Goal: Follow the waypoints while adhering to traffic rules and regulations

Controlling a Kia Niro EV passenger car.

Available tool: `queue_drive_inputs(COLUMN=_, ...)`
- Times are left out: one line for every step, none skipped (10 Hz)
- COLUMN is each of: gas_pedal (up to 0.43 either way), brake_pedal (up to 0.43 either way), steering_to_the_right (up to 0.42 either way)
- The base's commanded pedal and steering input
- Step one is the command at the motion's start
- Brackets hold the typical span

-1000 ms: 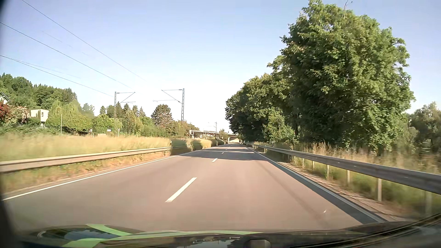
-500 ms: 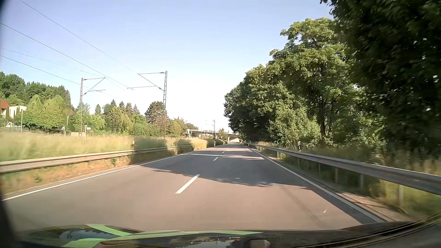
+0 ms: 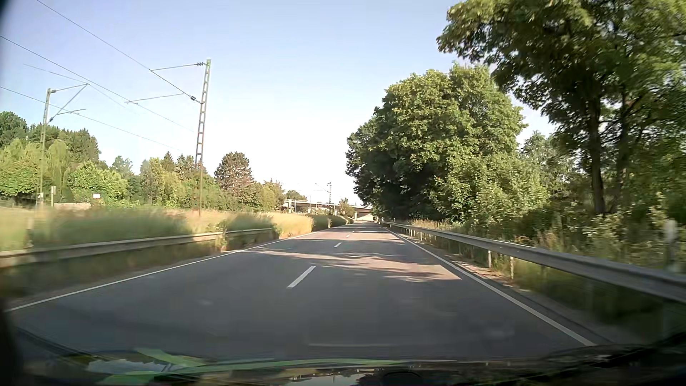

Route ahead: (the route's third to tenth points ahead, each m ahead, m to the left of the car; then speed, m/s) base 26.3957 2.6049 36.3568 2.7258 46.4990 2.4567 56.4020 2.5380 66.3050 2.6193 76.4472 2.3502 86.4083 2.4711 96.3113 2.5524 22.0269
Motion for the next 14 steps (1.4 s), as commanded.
queue_drive_inputs(gas_pedal=0.197, brake_pedal=0.0, steering_to_the_right=-0.001)
queue_drive_inputs(gas_pedal=0.22, brake_pedal=0.0, steering_to_the_right=-0.001)
queue_drive_inputs(gas_pedal=0.22, brake_pedal=0.0, steering_to_the_right=-0.001)
queue_drive_inputs(gas_pedal=0.228, brake_pedal=0.0, steering_to_the_right=-0.001)
queue_drive_inputs(gas_pedal=0.228, brake_pedal=0.0, steering_to_the_right=-0.001)
queue_drive_inputs(gas_pedal=0.228, brake_pedal=0.0, steering_to_the_right=-0.001)
queue_drive_inputs(gas_pedal=0.22, brake_pedal=0.0, steering_to_the_right=-0.001)
queue_drive_inputs(gas_pedal=0.209, brake_pedal=0.0, steering_to_the_right=-0.001)
queue_drive_inputs(gas_pedal=0.209, brake_pedal=0.0, steering_to_the_right=-0.001)
queue_drive_inputs(gas_pedal=0.209, brake_pedal=0.0, steering_to_the_right=-0.001)
queue_drive_inputs(gas_pedal=0.197, brake_pedal=0.0, steering_to_the_right=-0.001)
queue_drive_inputs(gas_pedal=0.177, brake_pedal=0.0, steering_to_the_right=-0.001)
queue_drive_inputs(gas_pedal=0.177, brake_pedal=0.0, steering_to_the_right=-0.001)
queue_drive_inputs(gas_pedal=0.177, brake_pedal=0.0, steering_to_the_right=-0.001)
